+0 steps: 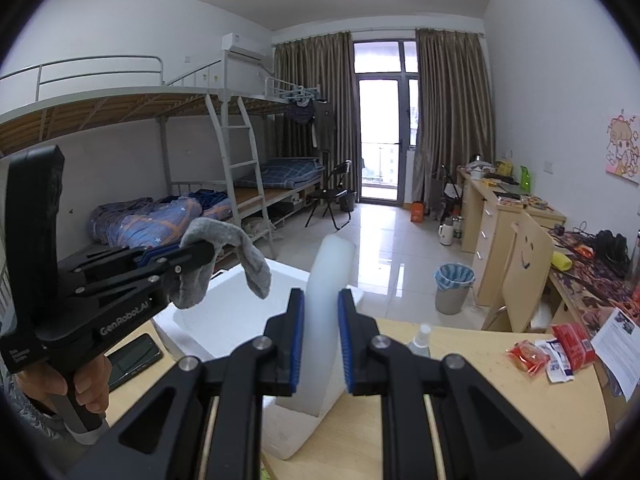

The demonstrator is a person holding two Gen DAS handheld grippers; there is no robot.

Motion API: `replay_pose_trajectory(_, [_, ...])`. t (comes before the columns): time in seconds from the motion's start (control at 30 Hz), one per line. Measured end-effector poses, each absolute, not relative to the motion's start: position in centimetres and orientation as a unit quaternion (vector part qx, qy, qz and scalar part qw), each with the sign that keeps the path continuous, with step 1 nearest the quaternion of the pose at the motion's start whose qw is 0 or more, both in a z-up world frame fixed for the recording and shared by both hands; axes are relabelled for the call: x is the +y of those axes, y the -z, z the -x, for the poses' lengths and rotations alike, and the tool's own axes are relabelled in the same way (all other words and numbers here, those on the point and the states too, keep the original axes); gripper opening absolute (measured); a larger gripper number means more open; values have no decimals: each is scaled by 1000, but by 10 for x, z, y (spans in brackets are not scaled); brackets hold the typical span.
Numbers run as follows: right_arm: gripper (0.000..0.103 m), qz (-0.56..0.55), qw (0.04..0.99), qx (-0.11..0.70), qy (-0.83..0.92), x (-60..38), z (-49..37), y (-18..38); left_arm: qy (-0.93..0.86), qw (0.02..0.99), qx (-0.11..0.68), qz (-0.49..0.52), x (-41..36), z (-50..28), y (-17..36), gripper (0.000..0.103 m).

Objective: Organize soft objects
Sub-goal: 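Carry the sock and foam tube in both tools over the white foam box, then open the left tool to drop the grey sock into the foam box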

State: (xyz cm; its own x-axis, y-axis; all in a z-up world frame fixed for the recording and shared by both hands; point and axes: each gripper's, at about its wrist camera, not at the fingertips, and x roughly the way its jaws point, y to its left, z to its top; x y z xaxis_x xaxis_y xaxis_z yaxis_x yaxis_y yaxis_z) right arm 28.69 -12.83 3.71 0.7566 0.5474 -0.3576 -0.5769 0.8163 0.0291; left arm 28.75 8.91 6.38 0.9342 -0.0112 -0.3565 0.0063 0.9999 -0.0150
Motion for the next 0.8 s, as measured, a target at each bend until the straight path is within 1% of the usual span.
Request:
replay_pose_trajectory(0.4, [20,38,935,180,-302,-131,-289,-38,-7,980,196,17,93,-301,-60,12])
replay_pose_trajectory(0.47, [20,39,935,181,-302,-131,-290,-38,-10,980,199,20,96,-305,-60,14])
replay_pose_trajectory(0.53, [20,36,935,183,-302,-132,-290,-38,-12,979,202,24,96,-308,-61,26])
replay_pose_trajectory(0.57, [20,36,935,183,-302,-133,-290,-38,-15,979,203,30,97,-308,-62,42])
replay_pose_trajectory(0.6, [20,35,935,182,-301,-134,-291,-38,-18,979,199,34,97,-307,-63,63])
replay_pose_trajectory(0.67, [20,31,936,181,-301,-134,-290,-37,-30,981,188,33,99,-304,-66,82])
replay_pose_trajectory(0.73, [20,30,936,182,-301,-133,-290,-37,-44,983,175,33,101,-300,-70,85])
replay_pose_trajectory(0.77, [20,30,936,182,-301,-133,-291,-36,-46,983,173,32,101,-298,-71,89])
replay_pose_trajectory(0.8, [20,31,935,183,-302,-133,-291,-36,-47,984,171,31,101,-295,-72,99])
